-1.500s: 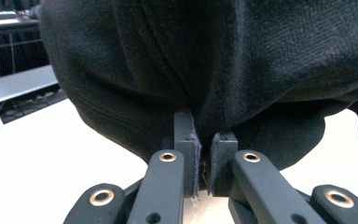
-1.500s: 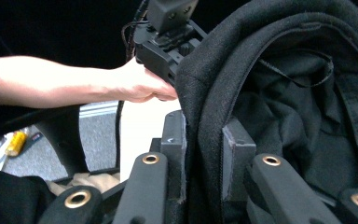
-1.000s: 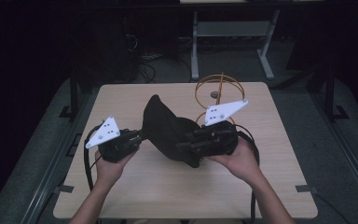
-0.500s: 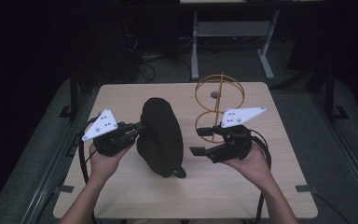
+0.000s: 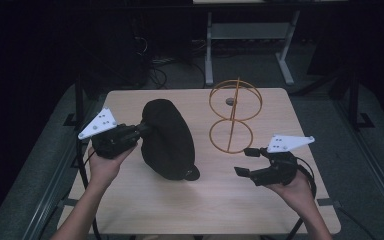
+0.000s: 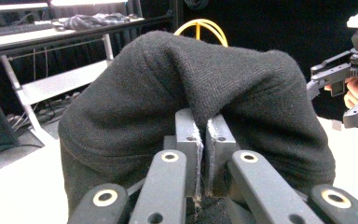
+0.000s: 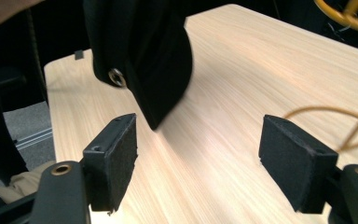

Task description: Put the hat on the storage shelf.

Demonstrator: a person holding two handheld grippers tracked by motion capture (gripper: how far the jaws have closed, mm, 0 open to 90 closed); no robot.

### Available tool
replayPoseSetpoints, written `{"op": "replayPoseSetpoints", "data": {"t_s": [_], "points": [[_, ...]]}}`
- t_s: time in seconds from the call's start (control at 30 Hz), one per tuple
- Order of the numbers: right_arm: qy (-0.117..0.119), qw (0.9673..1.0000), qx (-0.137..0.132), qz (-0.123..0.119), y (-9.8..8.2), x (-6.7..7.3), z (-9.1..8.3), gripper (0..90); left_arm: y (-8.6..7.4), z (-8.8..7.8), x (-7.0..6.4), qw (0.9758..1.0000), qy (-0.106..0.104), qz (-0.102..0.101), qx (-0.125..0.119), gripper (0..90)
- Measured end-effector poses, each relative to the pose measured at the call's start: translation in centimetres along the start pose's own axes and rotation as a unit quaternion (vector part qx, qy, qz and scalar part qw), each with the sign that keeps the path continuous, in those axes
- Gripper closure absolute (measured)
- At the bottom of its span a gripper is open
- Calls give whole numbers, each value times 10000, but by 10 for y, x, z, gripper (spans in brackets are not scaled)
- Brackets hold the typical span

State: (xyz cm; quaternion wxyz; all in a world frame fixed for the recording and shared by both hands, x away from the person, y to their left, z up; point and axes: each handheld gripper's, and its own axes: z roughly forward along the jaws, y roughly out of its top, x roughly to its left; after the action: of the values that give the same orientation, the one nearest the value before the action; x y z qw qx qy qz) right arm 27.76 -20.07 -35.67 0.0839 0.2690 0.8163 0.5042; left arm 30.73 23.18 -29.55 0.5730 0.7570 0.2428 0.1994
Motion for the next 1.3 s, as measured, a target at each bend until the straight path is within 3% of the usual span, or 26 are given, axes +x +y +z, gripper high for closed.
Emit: {"op": "replayPoseSetpoints", "data": {"t_s": [0.43, 0.67, 1.3], "points": [[-423, 9982, 1, 417, -43, -16, -21, 269, 17, 8, 10, 9996, -123, -34, 244, 871], [-588, 9968, 19, 544, -61, -20, -31, 269, 32, 16, 11, 9992, -191, 83, 327, 874], [-939, 9929, -68, 729, -80, -33, -49, 269, 67, 33, 21, 9991, -307, 63, 286, 875]]}}
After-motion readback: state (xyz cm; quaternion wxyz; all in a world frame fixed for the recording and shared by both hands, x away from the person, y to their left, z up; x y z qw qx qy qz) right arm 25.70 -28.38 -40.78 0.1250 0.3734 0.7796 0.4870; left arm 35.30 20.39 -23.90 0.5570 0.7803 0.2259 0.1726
